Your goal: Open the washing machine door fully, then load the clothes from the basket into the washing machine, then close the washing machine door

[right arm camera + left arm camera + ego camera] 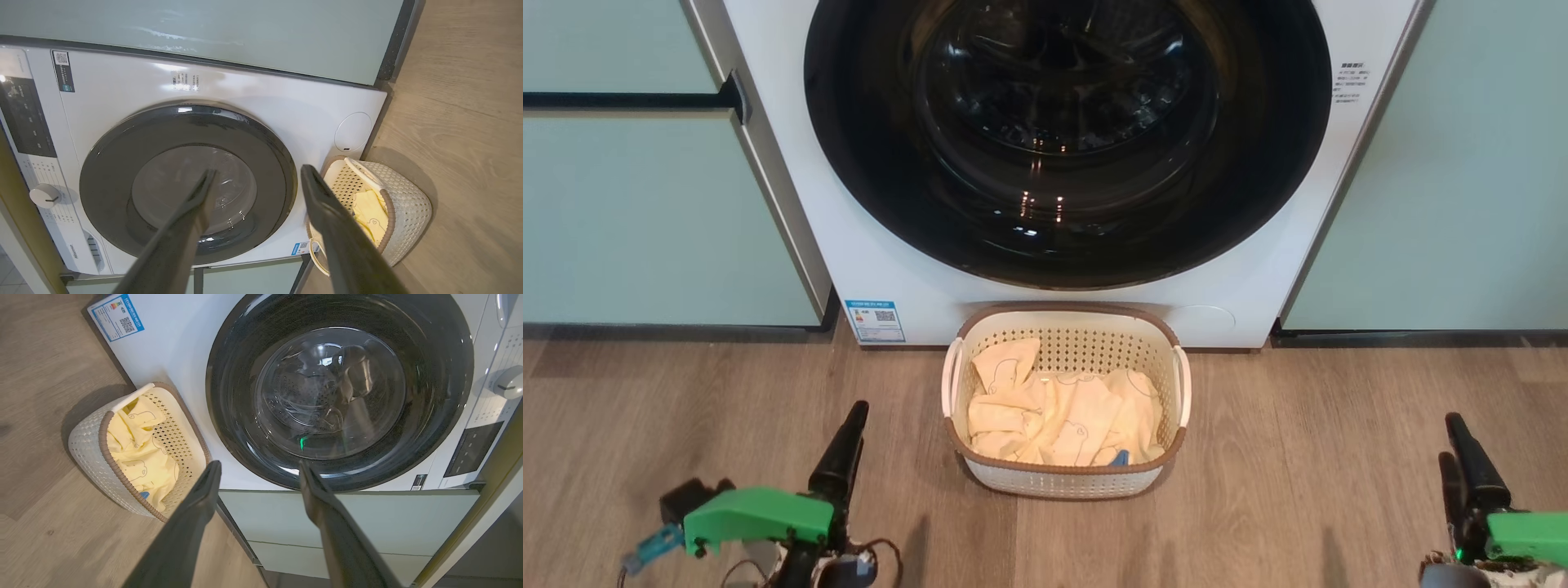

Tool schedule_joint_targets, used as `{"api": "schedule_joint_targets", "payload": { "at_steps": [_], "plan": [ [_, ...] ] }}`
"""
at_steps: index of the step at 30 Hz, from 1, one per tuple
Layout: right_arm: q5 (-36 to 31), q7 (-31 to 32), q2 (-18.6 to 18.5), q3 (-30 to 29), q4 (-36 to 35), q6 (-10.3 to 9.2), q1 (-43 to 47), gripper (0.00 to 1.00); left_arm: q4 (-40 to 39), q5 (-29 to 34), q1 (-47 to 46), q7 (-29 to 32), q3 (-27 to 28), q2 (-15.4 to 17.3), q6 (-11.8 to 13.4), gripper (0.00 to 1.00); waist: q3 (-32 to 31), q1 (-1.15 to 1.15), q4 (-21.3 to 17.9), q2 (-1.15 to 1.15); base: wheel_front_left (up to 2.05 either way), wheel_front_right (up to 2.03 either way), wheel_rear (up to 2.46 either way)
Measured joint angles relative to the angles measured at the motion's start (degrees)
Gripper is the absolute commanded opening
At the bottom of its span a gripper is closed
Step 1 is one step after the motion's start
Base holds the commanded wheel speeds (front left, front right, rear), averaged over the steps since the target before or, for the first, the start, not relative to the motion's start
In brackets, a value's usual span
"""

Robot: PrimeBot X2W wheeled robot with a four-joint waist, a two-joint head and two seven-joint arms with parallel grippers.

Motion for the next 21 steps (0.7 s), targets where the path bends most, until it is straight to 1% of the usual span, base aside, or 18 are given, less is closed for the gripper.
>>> {"api": "schedule_joint_targets", "payload": {
  "at_steps": [9, 17, 21],
  "plan": [
    [-12.4, -1.42, 0.02, -0.19, 0.48, 0.0, -0.43, 1.0, -0.7, 11.66, -0.92, -1.51, 0.38, -0.23, 0.08, 1.0, 0.0, 0.0, -0.13, 0.0, 0.0, 0.0, 0.0],
    [-22.26, -2.65, 0.05, -0.4, 0.43, 0.0, -1.51, 1.0, -2.46, 22.26, -0.92, -2.78, 0.22, -0.33, 1.03, 1.0, -0.03, 0.0, -0.32, 0.0, 0.0, 0.0, 0.0],
    [-28.77, -3.23, 0.03, -0.52, 0.46, 0.0, -1.51, 1.0, -3.15, 27.64, -0.92, -3.46, -0.4, -0.3, 1.74, 1.0, -0.01, 0.0, -0.43, 0.0, 0.0, 0.0, 0.0]
  ]
}}
